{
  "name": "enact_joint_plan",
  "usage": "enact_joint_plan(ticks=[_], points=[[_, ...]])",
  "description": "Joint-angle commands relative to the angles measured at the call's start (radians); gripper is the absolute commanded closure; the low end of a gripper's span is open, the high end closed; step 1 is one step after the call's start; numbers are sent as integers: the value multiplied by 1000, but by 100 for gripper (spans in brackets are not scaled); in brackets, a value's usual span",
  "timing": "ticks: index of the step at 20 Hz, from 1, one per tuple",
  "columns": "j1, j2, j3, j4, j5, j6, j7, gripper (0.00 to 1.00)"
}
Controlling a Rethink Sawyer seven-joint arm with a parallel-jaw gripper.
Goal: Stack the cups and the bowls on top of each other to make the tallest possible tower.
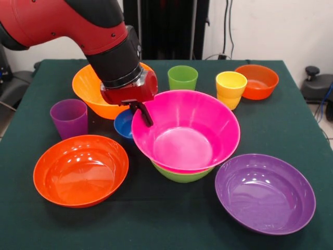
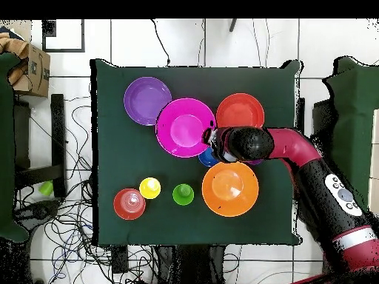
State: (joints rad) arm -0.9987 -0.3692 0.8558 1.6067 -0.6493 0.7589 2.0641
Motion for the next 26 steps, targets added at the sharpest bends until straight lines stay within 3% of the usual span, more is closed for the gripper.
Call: enact_joint_plan(ticks=[1,6,8,13,18,26], points=[[25,47,-53,-29,-157,-195,-161,100],[28,35,-54,-12,-231,-335,-143,100],[25,33,-59,0,-221,-328,-146,100],[31,15,-76,-2,-197,-287,-150,100],[51,7,-101,-22,-147,-145,-176,100],[72,-4,-120,-37,-143,-104,-176,100]])
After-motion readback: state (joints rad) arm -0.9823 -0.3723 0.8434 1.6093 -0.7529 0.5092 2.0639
